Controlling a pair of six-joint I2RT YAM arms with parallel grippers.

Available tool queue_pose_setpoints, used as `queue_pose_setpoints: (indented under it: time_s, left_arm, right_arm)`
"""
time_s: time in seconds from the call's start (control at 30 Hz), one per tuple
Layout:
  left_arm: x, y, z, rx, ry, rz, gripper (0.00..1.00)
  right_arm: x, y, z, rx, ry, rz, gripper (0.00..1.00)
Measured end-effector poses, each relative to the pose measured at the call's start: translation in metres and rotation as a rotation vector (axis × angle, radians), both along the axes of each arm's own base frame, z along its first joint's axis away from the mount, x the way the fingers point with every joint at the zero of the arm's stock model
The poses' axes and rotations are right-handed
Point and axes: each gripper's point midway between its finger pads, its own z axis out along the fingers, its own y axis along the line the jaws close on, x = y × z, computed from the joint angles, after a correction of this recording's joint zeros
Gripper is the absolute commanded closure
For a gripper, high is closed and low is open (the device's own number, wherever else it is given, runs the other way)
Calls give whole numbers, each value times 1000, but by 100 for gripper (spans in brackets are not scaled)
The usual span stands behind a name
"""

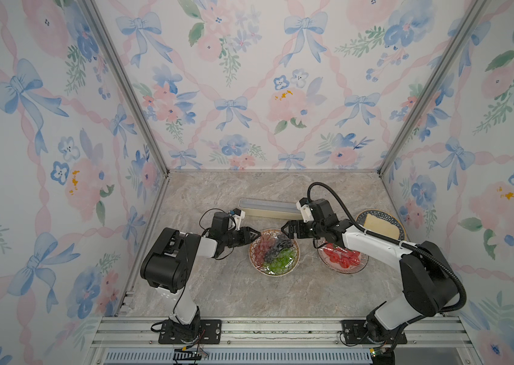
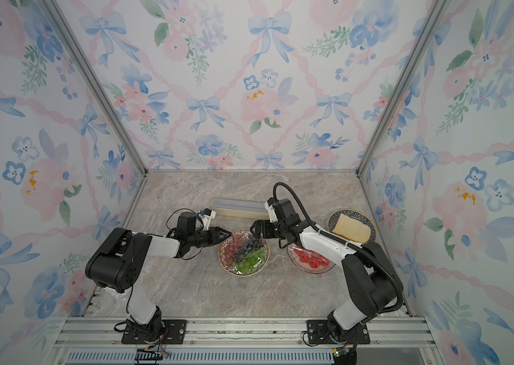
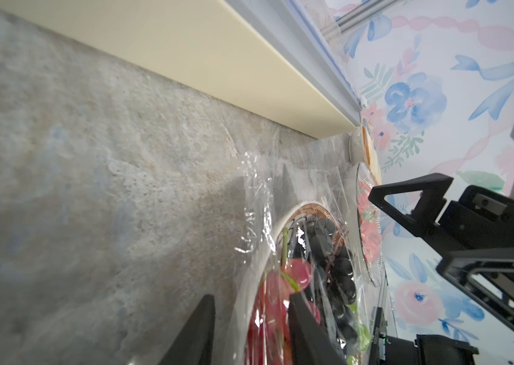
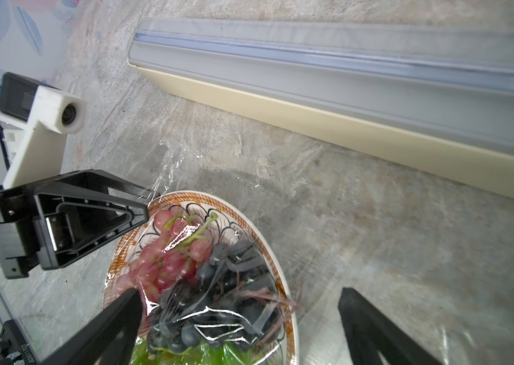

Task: Wrap the plate with plastic wrap
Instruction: Cover the plate with plastic wrap.

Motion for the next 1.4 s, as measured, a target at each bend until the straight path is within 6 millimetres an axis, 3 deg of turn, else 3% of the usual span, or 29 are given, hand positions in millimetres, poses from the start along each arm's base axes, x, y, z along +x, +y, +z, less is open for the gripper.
queue_pose_setpoints:
  time_s: [0.23, 0.37, 0.67, 1.07, 1.27, 1.4]
  left_arm:
    - [7, 0, 0, -14, -10, -2, 99]
    - [15, 10, 3, -9, -32, 35, 100]
    - [7, 26, -9, 12, 1, 74, 100]
    - [5, 50, -16, 57, -9, 136, 64]
    - [14, 69, 19, 135, -140, 206, 44]
    - [19, 70, 41, 162, -214, 211, 39]
  right_arm:
    - [-1, -1, -5, -12, 12, -2, 1]
    - [-4, -4, -9, -30, 29, -3, 1]
    - [-2, -1, -19, -48, 52, 11, 2]
    - [23, 25, -32, -15, 61, 89, 2]
    - [17, 30, -43, 35, 124, 112, 1]
    - [7, 34, -49, 83, 171, 115, 1]
